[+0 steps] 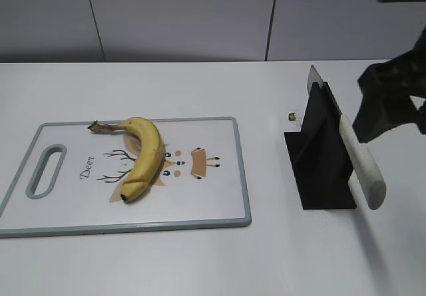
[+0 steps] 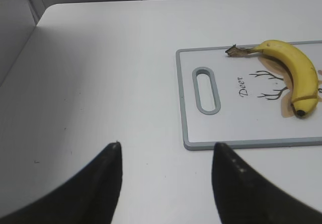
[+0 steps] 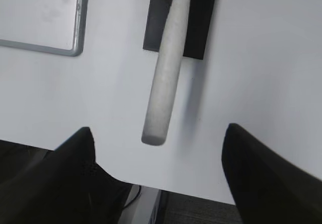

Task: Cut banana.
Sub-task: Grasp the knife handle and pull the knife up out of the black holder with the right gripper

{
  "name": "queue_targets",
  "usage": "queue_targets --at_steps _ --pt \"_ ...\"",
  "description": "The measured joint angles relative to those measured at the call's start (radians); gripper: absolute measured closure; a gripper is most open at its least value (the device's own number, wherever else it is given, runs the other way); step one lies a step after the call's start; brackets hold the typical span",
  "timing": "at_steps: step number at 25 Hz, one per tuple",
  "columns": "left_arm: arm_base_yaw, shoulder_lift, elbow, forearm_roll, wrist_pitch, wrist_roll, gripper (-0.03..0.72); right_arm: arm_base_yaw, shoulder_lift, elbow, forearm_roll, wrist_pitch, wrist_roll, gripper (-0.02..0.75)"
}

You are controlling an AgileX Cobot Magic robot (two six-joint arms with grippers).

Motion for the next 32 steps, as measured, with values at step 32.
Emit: queue_targets --at_steps 32 --pt "0.000 0.000 0.000 0.000 0.000 0.000 0.137 0.000 0.375 -0.005 0.000 -0.044 0.060 0.378"
